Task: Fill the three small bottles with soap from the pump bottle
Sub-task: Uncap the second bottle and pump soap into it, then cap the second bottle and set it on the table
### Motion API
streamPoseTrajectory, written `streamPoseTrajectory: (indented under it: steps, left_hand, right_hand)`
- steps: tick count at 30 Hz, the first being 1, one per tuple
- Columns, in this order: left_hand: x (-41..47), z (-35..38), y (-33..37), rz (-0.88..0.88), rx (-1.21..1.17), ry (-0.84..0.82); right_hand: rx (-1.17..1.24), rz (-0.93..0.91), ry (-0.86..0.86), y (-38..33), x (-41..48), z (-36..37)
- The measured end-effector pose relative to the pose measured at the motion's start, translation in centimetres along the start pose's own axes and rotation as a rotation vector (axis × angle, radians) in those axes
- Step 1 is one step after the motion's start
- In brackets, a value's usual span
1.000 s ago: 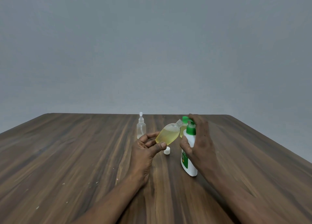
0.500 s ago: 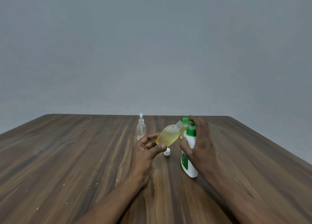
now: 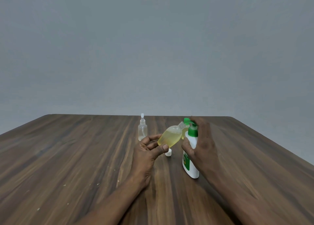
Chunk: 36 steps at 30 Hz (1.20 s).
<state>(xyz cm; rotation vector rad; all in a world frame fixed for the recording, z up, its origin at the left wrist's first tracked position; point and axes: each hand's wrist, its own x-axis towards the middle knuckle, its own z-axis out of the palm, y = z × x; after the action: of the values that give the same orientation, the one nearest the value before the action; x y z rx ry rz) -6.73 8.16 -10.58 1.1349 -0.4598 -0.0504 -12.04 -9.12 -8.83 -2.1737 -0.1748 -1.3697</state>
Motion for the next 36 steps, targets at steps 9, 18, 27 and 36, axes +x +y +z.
streamPoseTrajectory:
  steps: [9,18,27,36]
  left_hand:
    - [0.0,0.0,-0.1,0.004,-0.012,-0.014]
    - [0.2,0.1,-0.8,-0.046,-0.041,-0.065]
    - [0.2,0.5,-1.1,-0.08,-0.125,-0.014]
    - [0.7,-0.2,-1.0,-0.059,-0.166,0.013]
  right_hand:
    - [0.02,-0.025,-0.015,-0.1,0.1,0.0]
    - [-0.012,-0.023,0.01,-0.2,-0.1,0.3]
    - [0.045,0.075,-0.001,-0.1,-0.8,0.0]
    - [0.065,0.403,-0.046,-0.4,-2.4,0.2]
